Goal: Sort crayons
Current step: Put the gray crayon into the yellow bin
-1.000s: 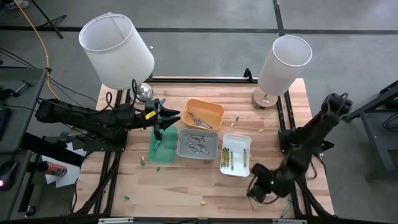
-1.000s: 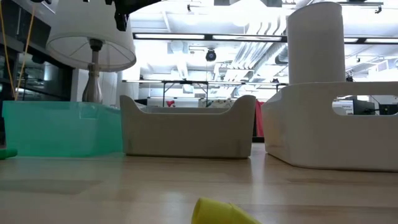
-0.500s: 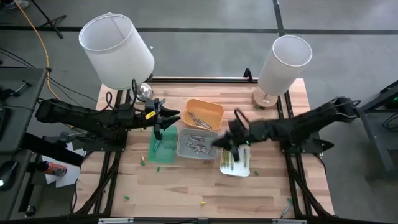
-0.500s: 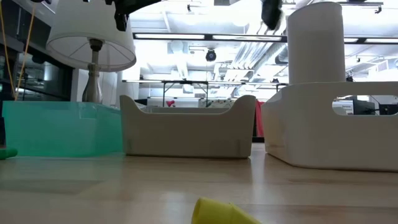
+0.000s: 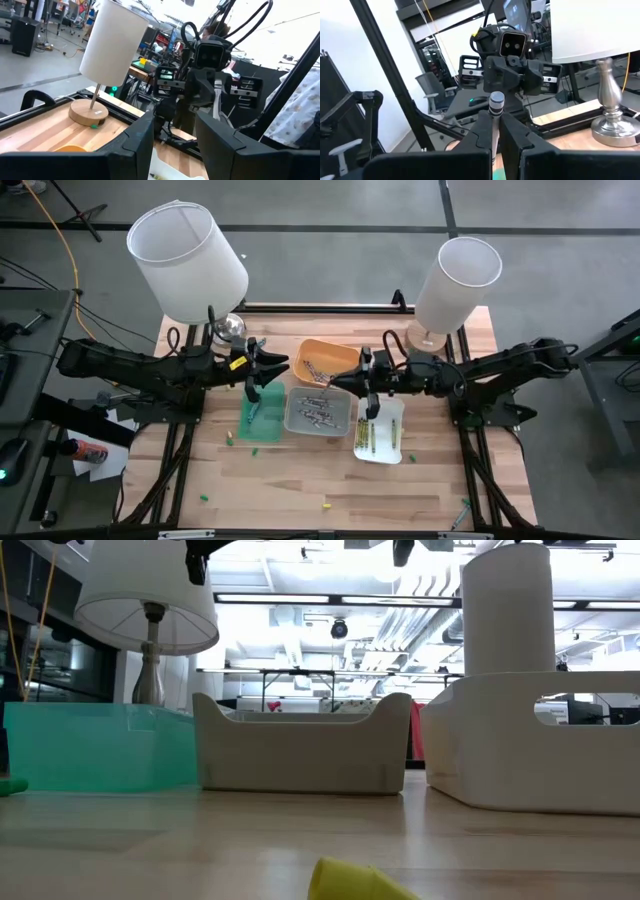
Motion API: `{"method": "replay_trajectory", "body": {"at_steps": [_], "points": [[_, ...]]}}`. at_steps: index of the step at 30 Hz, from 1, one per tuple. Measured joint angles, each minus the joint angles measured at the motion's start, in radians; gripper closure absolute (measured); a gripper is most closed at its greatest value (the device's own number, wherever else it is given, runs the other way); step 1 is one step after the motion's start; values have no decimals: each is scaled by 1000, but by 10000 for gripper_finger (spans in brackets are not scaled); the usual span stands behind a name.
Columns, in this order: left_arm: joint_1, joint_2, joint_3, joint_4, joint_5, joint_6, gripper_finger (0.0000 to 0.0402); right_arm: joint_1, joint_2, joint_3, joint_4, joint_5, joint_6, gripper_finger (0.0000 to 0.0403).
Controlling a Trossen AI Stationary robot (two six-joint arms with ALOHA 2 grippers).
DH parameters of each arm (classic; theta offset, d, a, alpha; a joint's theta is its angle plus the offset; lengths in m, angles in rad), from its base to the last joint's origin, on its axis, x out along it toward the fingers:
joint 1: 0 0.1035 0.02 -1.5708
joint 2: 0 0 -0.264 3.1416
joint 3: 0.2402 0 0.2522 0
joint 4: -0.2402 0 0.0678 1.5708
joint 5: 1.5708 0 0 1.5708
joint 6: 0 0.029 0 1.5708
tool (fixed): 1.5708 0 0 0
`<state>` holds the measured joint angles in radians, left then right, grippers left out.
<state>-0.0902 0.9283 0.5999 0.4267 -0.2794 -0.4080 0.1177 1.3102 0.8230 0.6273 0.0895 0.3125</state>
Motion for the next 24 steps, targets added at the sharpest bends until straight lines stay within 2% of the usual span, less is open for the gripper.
{"method": "replay_trajectory", "body": {"at_steps": [5,7,11,15,18,24], "points": [[0,0,0,0,0,0,270,0,0,0,-3,14,0,403],[0,0,0,0,0,0,270,1,0,7,-37,73,15,403],[0,0,0,-2,0,0,270,-19,46,147,-336,198,17,403],[0,0,0,-3,0,5,270,-69,163,348,-719,241,-20,403],[0,0,0,-3,0,17,270,-125,265,456,-942,251,-26,403],[0,0,0,-3,0,17,270,-244,463,564,-1105,181,-26,403]]}}
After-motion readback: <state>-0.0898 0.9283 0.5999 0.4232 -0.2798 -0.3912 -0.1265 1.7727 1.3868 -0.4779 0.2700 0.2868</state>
